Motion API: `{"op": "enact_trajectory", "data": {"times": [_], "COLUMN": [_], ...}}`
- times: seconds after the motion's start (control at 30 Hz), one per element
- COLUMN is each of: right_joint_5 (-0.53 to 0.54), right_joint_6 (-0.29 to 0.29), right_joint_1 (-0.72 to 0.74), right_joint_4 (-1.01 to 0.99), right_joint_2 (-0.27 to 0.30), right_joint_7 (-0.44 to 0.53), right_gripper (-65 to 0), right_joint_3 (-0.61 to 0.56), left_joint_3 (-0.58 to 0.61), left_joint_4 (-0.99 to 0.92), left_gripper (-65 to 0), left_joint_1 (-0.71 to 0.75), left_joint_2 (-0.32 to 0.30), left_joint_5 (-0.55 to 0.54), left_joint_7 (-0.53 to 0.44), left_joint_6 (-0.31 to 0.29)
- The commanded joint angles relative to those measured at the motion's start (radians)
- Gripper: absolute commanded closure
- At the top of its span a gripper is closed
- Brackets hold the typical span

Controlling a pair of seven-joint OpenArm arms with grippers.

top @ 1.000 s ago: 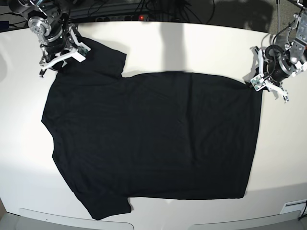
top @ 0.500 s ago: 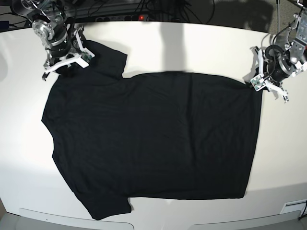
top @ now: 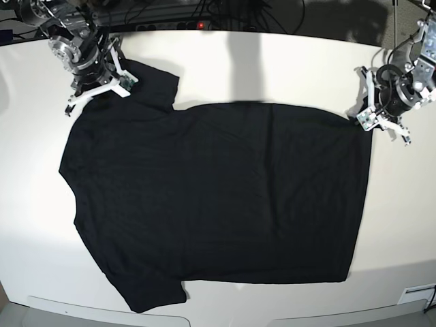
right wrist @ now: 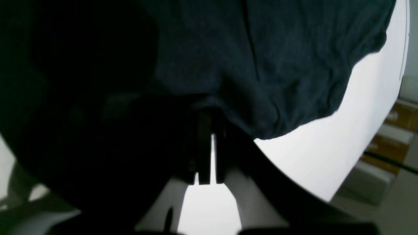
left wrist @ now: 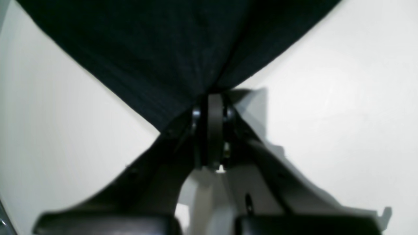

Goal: Fold the T-shirt properly
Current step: 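Move the right gripper to the sleeve-shoulder corner and grasp it, then lift both shoulder corners and fold them toward the shirt's middle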

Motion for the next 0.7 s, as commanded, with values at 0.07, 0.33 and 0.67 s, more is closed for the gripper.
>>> {"op": "enact_trajectory", "data": {"times": [0.07, 0.33, 0.67], "right_joint_5": [0.000, 0.000, 0.001], "right_joint_6": [-0.069, -0.133, -0.140], "right_joint_1": [0.001, -0.121, -0.425], "right_joint_4": [0.019, 0.166, 0.344], "right_joint_2": [0.021, 0.064, 0.061], "right_joint_7": [-0.027, -0.097, -0.095], "right_gripper": [0.0, 0.0, 0.0], "right_joint_3": [0.004, 0.023, 0.219], "left_joint_3": [0.003, -0.001, -0.038], "left_joint_4": [-0.004, 0.135, 0.317], "left_gripper": [0.0, 0.0, 0.0], "left_joint_1": [0.009, 0.083, 0.283], "left_joint_2": [-0.013, -0.103, -0.174], "left_joint_5": [-0.085, -0.349, -0.387], "left_joint_7": [0.076, 0.153, 0.219], "left_joint_6": [-0.037, -0.037, 0.010]}}
